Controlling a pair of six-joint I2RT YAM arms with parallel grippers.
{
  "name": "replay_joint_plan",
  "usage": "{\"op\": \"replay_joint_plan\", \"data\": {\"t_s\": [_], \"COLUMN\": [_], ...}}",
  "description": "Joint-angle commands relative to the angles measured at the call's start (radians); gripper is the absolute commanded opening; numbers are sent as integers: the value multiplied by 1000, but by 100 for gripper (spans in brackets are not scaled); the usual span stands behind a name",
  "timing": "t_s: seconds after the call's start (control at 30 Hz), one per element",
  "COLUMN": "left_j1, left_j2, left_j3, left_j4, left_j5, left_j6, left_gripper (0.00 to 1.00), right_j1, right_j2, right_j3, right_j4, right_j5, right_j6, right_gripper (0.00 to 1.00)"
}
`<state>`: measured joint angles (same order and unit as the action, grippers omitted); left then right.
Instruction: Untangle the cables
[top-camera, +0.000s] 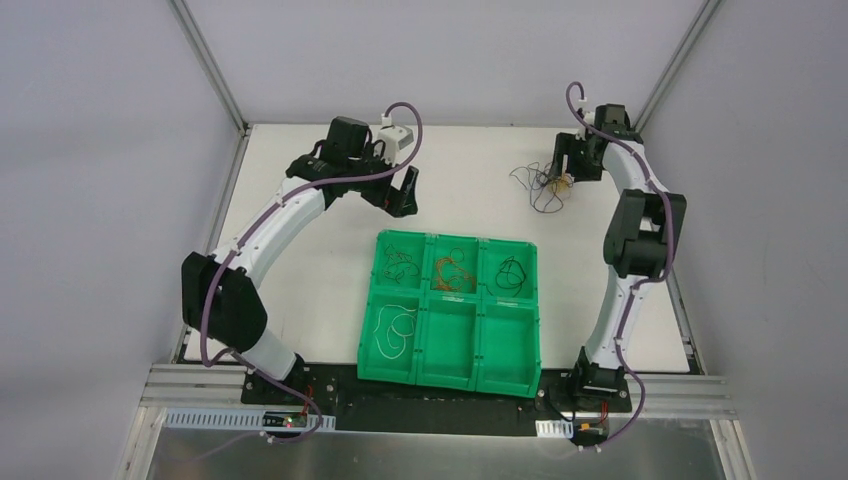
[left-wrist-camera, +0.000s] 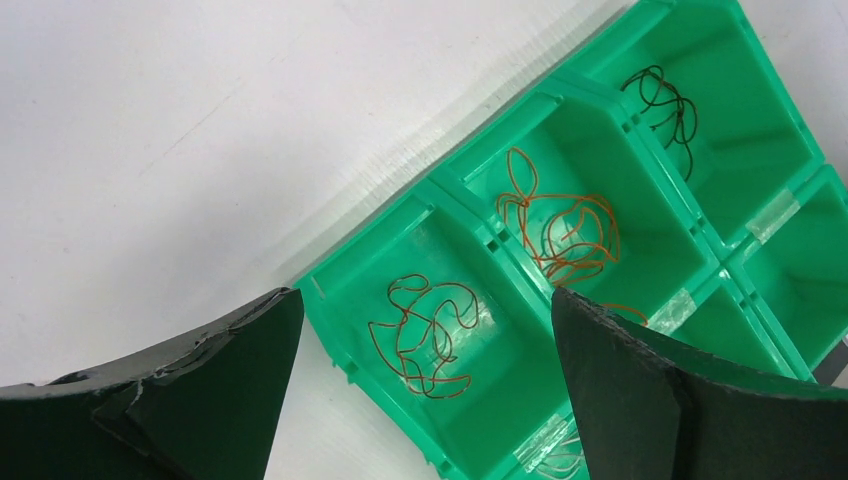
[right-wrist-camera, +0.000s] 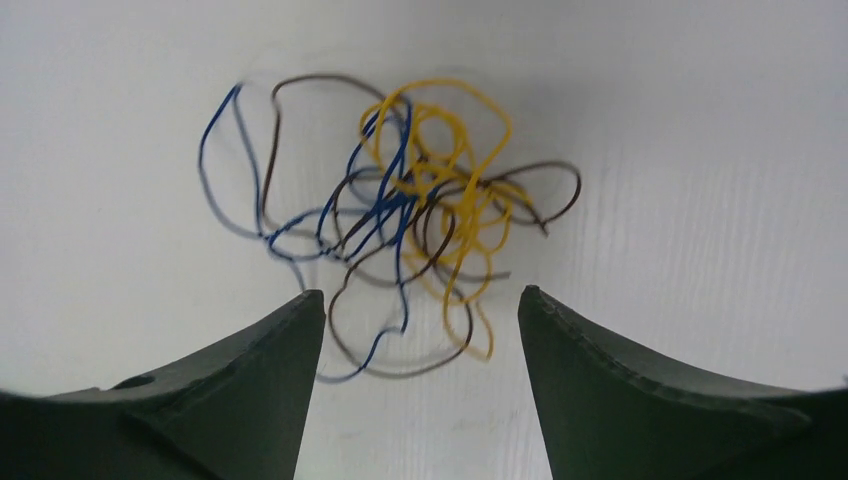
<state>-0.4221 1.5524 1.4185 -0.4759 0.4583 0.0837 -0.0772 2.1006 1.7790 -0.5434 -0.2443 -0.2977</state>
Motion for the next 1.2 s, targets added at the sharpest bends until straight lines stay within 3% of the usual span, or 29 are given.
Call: {"op": "replay_joint_plan", "data": {"t_s": [0.0, 0.1, 0.17, 0.23, 0.3, 0.33, 0.37, 0.53, 0.67, 0.8, 1.03, 1.17], "left_j1": [15, 23, 34, 58, 90, 101, 114, 128, 121, 97, 65, 45], "left_j2": [21, 47, 68, 87, 115, 130, 145, 202, 240, 261, 294, 345], "left_j3": [71, 98, 122, 146, 172, 185, 199, 245, 252, 249, 238, 294], "left_j4": [-4, -19, -24, -24, -24, -25, -26, -20, 72, 240, 533, 565], "left_j5": [-37, -74, -105, -79, 11, 60, 111, 295, 400, 480, 509, 495], "left_j6": [-18, -22, -38, -48, -64, -76, -79, -112, -154, -235, -386, -393], "left_gripper": [99, 99, 99, 99, 99, 99, 99, 98, 89, 76, 68, 63], "right_j1": [12, 19, 21, 23, 27, 34, 41, 97, 184, 248, 316, 344], "right_j2": [143, 264, 320, 341, 317, 291, 249, -73, -243, -334, -376, -377], "right_j3": [198, 340, 414, 446, 435, 413, 384, 38, -128, -199, -201, -200], "right_j4": [-5, -65, -129, -190, -230, -239, -240, -13, 69, 139, 153, 152], "right_j5": [67, 67, 34, -59, -174, -227, -278, -457, -499, -513, -597, -598], "right_j6": [-26, -53, -71, -78, -78, -73, -63, 42, 28, 19, -73, -136], "right_gripper": [75, 74, 67, 48, 15, 4, 0, 0, 0, 0, 0, 0]}}
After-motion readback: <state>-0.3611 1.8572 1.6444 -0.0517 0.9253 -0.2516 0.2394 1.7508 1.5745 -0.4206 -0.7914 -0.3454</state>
